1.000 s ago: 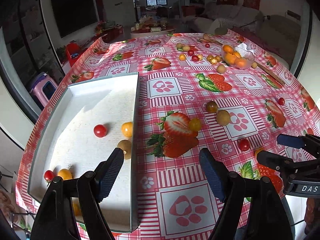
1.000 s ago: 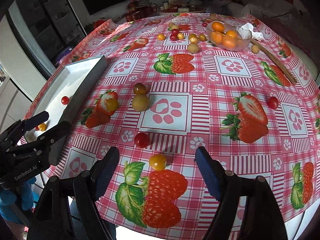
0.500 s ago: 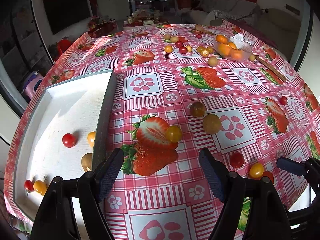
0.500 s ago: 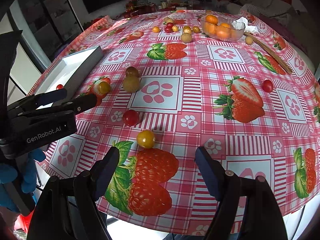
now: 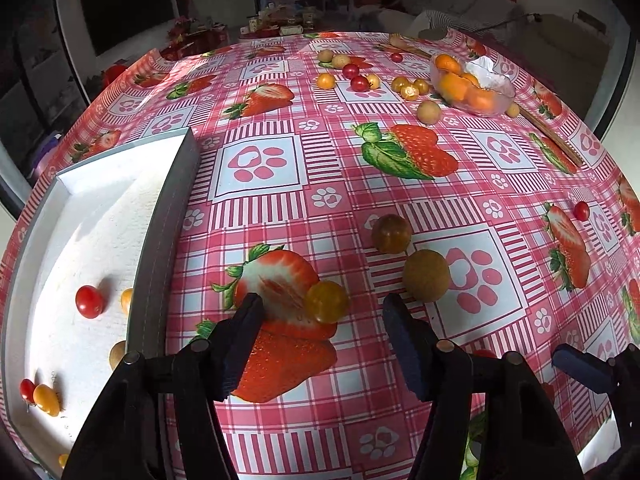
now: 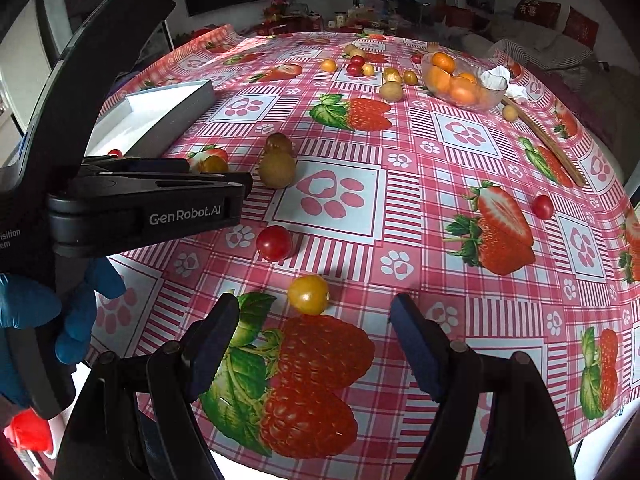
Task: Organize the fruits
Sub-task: 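Grasp a yellow cherry tomato with each tool from the tablecloth, then lift both held yellow tomatoes toward the white tray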
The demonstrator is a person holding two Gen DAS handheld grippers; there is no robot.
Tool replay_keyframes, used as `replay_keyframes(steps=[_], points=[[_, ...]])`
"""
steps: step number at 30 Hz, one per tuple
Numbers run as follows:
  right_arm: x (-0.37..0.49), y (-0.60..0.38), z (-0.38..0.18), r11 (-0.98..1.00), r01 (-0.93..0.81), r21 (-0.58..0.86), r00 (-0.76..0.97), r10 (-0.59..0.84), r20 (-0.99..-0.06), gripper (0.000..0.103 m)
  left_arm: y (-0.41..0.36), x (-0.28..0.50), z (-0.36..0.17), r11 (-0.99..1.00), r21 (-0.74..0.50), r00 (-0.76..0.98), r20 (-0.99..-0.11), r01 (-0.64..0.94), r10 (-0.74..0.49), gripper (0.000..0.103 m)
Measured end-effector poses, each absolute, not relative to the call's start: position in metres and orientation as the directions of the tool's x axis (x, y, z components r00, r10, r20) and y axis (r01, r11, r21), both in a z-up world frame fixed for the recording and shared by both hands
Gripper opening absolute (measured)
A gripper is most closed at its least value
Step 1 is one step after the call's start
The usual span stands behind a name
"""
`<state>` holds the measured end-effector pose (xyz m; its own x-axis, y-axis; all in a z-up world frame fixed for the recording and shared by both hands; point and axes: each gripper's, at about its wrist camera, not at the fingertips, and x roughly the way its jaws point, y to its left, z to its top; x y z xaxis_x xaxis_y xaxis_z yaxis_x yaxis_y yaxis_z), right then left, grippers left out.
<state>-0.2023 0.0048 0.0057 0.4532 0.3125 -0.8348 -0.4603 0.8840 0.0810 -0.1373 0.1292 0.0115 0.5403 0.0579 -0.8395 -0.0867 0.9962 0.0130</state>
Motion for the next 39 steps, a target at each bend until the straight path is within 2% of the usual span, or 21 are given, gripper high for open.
replay_keyframes(steps=[3, 5, 6, 8, 11, 20, 34, 36, 39], points=[[-0.203, 0.008, 0.006, 0.885, -0.462, 0.055, 0.465, 0.295, -0.835, 0.067, 0.128, -0.137, 0.013, 0.997, 0.001, 0.546, -0.837, -0.074, 0.041, 0.045], [-0.203, 0.009, 0.007, 0.885, -0.463, 0.046, 0.471, 0.289, -0.833, 0.054, 0.127, -0.137, 0.013, 0.998, -0.005, 0.551, -0.834, -0.066, 0.032, 0.029], [-0.203, 0.01, 0.008, 0.885, -0.463, 0.047, 0.47, 0.29, -0.834, 0.051, 0.127, -0.137, 0.013, 0.998, -0.008, 0.551, -0.834, -0.063, 0.028, 0.029], [-0.202, 0.011, 0.008, 0.885, -0.463, 0.045, 0.472, 0.289, -0.833, 0.035, 0.129, -0.138, 0.014, 0.998, -0.017, 0.552, -0.834, -0.061, 0.019, 0.022], [-0.202, 0.011, 0.01, 0.88, -0.471, 0.06, 0.46, 0.303, -0.835, 0.024, 0.133, -0.144, 0.016, 0.997, -0.043, 0.552, -0.834, -0.064, -0.001, 0.022], [-0.198, -0.009, 0.021, 0.866, -0.458, 0.2, 0.413, 0.406, -0.815, 0.023, 0.144, -0.173, 0.039, 0.995, -0.067, 0.6, -0.8, -0.068, -0.013, 0.022], [-0.2, -0.014, 0.028, 0.869, -0.448, 0.212, 0.412, 0.411, -0.813, 0.024, 0.176, -0.219, 0.063, 0.99, -0.084, 0.654, -0.756, -0.111, 0.01, 0.022], [-0.198, -0.007, 0.025, 0.858, -0.468, 0.21, 0.398, 0.417, -0.817, 0.025, 0.178, -0.224, 0.064, 0.99, -0.083, 0.658, -0.753, -0.113, 0.012, 0.022], [-0.192, 0.006, 0.02, 0.858, -0.483, 0.175, 0.403, 0.396, -0.825, 0.037, 0.182, -0.23, 0.069, 0.989, -0.082, 0.666, -0.746, -0.12, 0.018, 0.022]])
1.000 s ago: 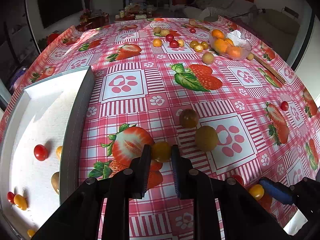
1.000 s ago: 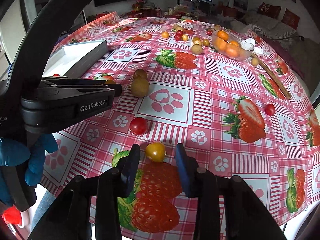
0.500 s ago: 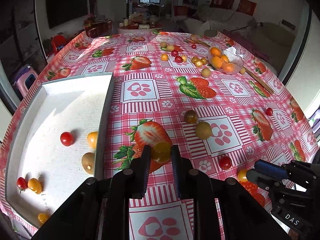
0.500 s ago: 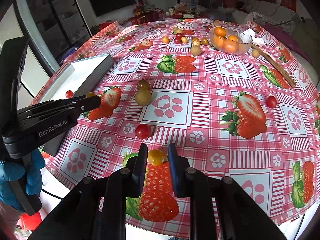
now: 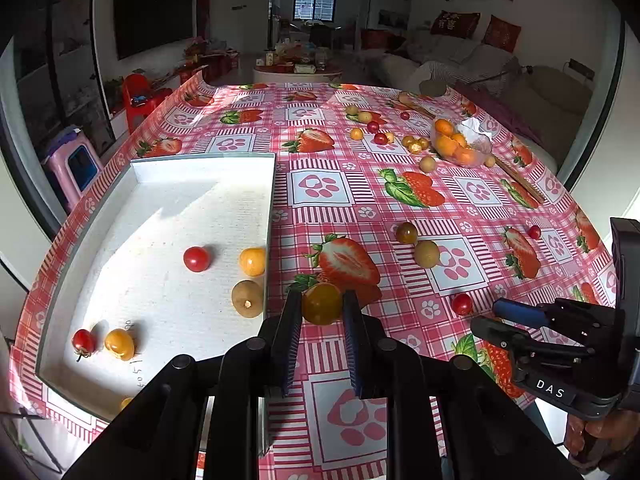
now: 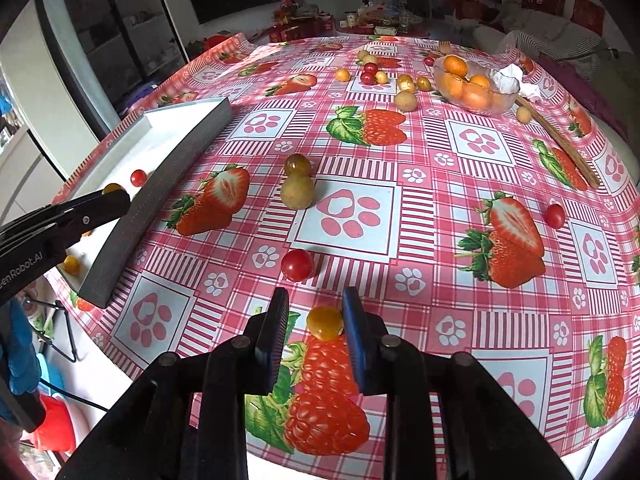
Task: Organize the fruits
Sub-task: 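Lift both held yellow tomatoes toward the white tray, then lower both tomatoes into the white tray and open both tools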
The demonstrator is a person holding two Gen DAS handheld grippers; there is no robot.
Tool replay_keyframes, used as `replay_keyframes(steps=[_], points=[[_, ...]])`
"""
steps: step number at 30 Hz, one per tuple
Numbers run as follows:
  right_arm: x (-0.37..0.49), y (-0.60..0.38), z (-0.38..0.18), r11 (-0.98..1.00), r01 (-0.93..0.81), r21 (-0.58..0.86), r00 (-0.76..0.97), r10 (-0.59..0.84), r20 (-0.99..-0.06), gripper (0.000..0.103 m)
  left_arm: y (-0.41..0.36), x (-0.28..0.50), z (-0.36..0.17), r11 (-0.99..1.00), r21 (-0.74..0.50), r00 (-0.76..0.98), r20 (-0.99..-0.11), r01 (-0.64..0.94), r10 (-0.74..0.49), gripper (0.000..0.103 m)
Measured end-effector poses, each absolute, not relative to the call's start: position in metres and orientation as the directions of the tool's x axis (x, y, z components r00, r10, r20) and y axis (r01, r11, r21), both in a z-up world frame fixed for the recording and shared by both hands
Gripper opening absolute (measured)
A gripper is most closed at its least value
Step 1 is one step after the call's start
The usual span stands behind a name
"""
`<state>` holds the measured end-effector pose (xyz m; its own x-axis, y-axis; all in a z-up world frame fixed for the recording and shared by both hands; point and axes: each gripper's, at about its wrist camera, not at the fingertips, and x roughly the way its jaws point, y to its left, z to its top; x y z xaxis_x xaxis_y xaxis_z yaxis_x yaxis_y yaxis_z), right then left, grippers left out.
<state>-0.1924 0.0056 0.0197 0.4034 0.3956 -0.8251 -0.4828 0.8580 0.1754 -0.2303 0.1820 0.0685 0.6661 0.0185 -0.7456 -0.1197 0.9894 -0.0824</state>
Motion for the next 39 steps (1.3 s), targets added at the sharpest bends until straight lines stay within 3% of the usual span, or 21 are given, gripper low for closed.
replay_keyframes(steps=[1, 6, 8, 23, 39], points=[[-0.19, 0.009, 0.018, 0.856, -0.487, 0.174, 0.401, 0.395, -0.827, 0.041, 0.184, -0.232, 0.07, 0.989, -0.083, 0.668, -0.743, -0.122, 0.021, 0.022], [-0.178, 0.025, 0.01, 0.853, -0.498, 0.156, 0.392, 0.382, -0.837, 0.04, 0.193, -0.239, 0.075, 0.988, -0.071, 0.677, -0.735, -0.14, 0.043, 0.022], [-0.178, 0.029, 0.009, 0.858, -0.5, 0.12, 0.405, 0.354, -0.843, 0.02, 0.197, -0.24, 0.076, 0.986, -0.074, 0.677, -0.734, -0.146, 0.046, 0.022], [-0.17, 0.04, 0.049, 0.822, -0.525, 0.22, 0.363, 0.45, -0.816, 0.02, 0.247, -0.253, 0.077, 0.972, -0.054, 0.677, -0.727, -0.229, 0.119, 0.022], [-0.149, 0.163, 0.085, 0.706, -0.671, 0.228, 0.283, 0.528, -0.801, 0.02, 0.329, -0.228, 0.068, 0.935, -0.019, 0.63, -0.744, -0.355, 0.224, 0.022]])
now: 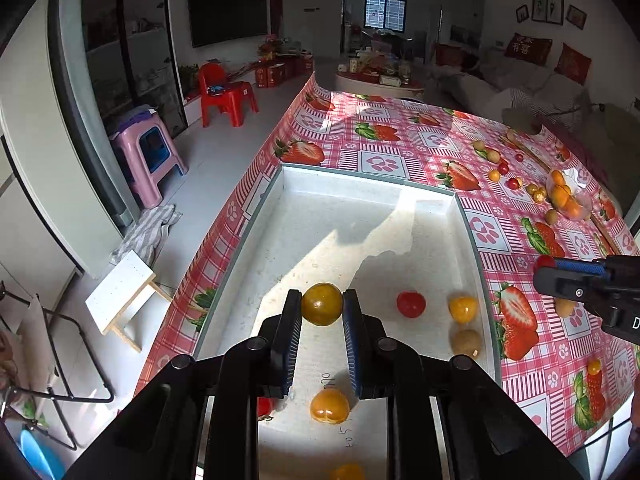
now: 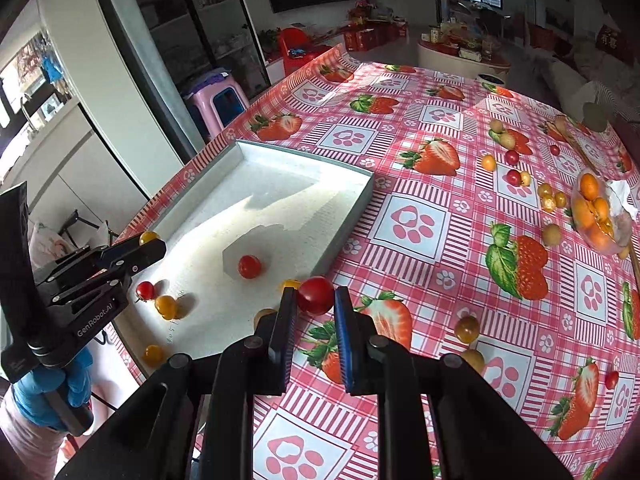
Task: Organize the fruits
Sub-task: 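Lower both tomatoes into the white tray and open both tools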
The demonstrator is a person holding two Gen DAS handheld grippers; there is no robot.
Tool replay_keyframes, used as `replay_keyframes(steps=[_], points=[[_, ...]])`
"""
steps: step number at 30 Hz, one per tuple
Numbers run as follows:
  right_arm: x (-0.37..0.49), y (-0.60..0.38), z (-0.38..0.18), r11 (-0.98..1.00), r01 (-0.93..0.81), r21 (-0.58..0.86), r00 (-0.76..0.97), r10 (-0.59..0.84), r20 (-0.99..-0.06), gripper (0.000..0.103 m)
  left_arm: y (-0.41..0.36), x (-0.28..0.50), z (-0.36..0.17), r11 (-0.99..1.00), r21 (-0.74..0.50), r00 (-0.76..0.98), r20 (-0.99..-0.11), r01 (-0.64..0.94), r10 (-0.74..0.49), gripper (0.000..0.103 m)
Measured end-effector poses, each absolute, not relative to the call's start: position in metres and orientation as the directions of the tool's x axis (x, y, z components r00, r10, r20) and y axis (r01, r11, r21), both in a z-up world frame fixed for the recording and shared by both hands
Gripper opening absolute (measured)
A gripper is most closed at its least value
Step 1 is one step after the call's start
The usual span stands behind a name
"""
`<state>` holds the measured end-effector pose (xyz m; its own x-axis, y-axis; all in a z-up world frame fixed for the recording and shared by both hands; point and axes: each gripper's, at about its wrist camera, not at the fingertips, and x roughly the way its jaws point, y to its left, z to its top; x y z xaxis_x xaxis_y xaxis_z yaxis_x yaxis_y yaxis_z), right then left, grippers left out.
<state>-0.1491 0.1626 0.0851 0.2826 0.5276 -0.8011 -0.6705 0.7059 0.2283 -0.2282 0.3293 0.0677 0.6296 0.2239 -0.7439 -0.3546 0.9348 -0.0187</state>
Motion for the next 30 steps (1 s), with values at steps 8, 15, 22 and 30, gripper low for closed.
replay_keyframes(steps=[8, 15, 22, 30], points=[[-0.123, 0.221, 0.058, 0.688, -0.68, 0.252, 0.198, 0.504, -0.841, 0.02, 0.346, -0.206, 0.043, 0.927, -0.017, 0.559, -0.802, -0.374, 0.211, 0.022], [-0.105, 0.249, 0.034, 0.693, -0.676, 0.25, 0.16, 0.469, -0.869, 0.02, 0.352, -0.197, 0.029, 0.928, -0.013, 0.52, -0.831, -0.373, 0.198, 0.022], [-0.099, 0.264, 0.018, 0.704, -0.673, 0.225, 0.157, 0.433, -0.887, 0.021, 0.351, -0.192, 0.02, 0.93, 0.007, 0.49, -0.848, -0.368, 0.201, 0.022], [-0.098, 0.257, 0.029, 0.704, -0.651, 0.285, 0.132, 0.474, -0.87, 0.061, 0.351, -0.199, 0.029, 0.919, 0.015, 0.519, -0.822, -0.394, 0.236, 0.08]])
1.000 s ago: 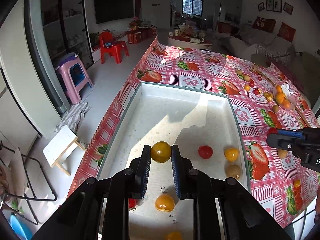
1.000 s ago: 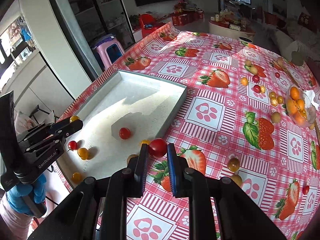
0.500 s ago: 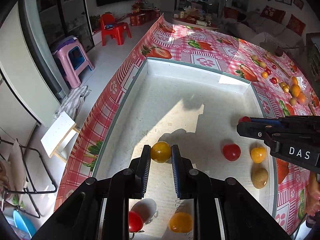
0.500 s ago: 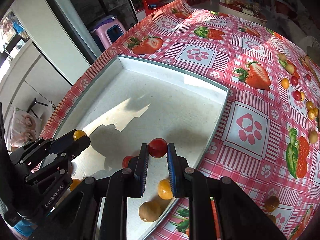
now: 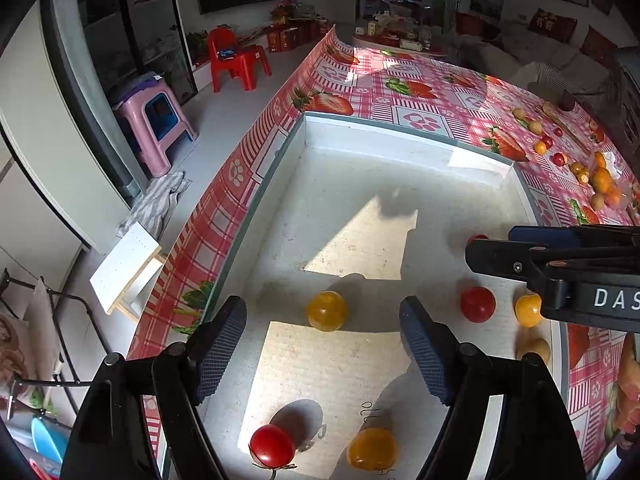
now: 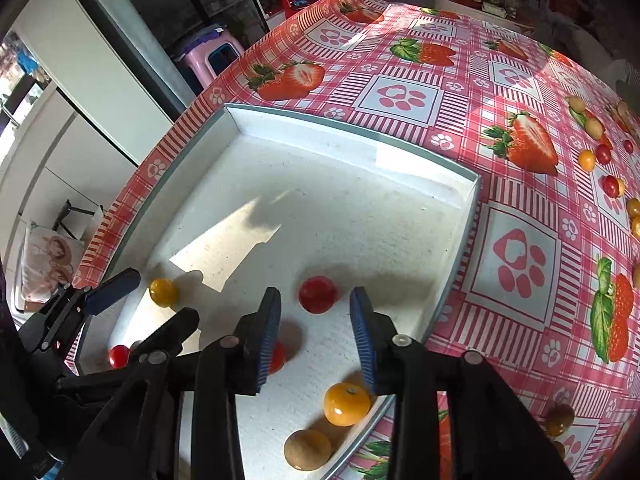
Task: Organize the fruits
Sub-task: 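Lower both tomatoes into the white tray and open both tools, then grasp a brown fruit with the left tool while the right grasps a red tomato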
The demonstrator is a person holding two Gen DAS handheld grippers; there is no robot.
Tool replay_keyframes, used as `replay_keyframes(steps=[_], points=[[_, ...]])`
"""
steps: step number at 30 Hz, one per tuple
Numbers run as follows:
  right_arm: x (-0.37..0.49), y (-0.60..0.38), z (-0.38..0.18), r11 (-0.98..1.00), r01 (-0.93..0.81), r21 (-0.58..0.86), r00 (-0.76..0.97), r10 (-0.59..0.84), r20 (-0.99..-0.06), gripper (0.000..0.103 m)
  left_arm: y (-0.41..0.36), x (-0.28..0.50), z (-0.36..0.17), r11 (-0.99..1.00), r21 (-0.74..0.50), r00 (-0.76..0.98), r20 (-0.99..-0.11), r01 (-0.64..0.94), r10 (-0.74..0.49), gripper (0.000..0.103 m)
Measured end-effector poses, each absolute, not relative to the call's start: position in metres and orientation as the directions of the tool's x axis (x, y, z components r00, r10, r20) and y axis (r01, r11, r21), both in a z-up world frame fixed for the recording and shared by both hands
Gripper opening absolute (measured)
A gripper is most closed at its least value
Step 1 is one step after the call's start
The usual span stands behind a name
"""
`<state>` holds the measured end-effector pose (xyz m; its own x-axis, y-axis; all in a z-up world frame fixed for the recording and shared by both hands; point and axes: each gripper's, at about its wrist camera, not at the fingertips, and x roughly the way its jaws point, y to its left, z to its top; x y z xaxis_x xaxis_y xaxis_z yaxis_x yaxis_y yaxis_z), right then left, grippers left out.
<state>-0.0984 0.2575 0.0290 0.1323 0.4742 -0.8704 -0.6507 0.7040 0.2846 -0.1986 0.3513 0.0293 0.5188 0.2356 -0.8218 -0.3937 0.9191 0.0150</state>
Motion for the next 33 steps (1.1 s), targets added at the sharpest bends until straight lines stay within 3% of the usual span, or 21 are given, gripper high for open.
replay_keyframes(steps=[2, 10, 13, 19, 24, 28, 33], points=[[-0.102, 0.248, 0.041, 0.693, -0.651, 0.309, 0.149, 0.516, -0.844, 0.077, 0.351, -0.201, 0.033, 0.92, -0.006, 0.523, -0.824, -0.392, 0.218, 0.08], [-0.109, 0.182, 0.073, 0.727, -0.593, 0.348, 0.208, 0.555, -0.805, 0.09, 0.317, -0.211, 0.063, 0.94, -0.033, 0.595, -0.782, -0.34, 0.188, 0.08], [-0.111, 0.146, 0.073, 0.76, -0.541, 0.361, 0.224, 0.544, -0.809, 0.102, 0.294, -0.212, 0.076, 0.955, -0.051, 0.635, -0.757, -0.293, 0.154, 0.08], [-0.113, 0.063, 0.074, 0.851, -0.413, 0.324, 0.318, 0.468, -0.825, 0.102, 0.25, -0.213, 0.09, 0.967, -0.156, 0.702, -0.711, -0.202, 0.032, 0.08], [-0.112, -0.01, 0.056, 0.854, -0.244, 0.46, 0.311, 0.518, -0.797, 0.102, 0.217, -0.208, 0.083, 0.964, -0.229, 0.697, -0.714, -0.138, -0.07, 0.08], [-0.127, -0.057, 0.05, 0.766, -0.209, 0.608, 0.38, 0.637, -0.671, 0.103, 0.188, -0.203, 0.074, 0.977, -0.189, 0.652, -0.754, -0.102, -0.078, 0.08], [-0.141, -0.068, 0.047, 0.811, -0.258, 0.525, 0.379, 0.585, -0.717, 0.103, 0.164, -0.193, 0.061, 0.98, -0.173, 0.602, -0.794, -0.094, -0.082, 0.08]])
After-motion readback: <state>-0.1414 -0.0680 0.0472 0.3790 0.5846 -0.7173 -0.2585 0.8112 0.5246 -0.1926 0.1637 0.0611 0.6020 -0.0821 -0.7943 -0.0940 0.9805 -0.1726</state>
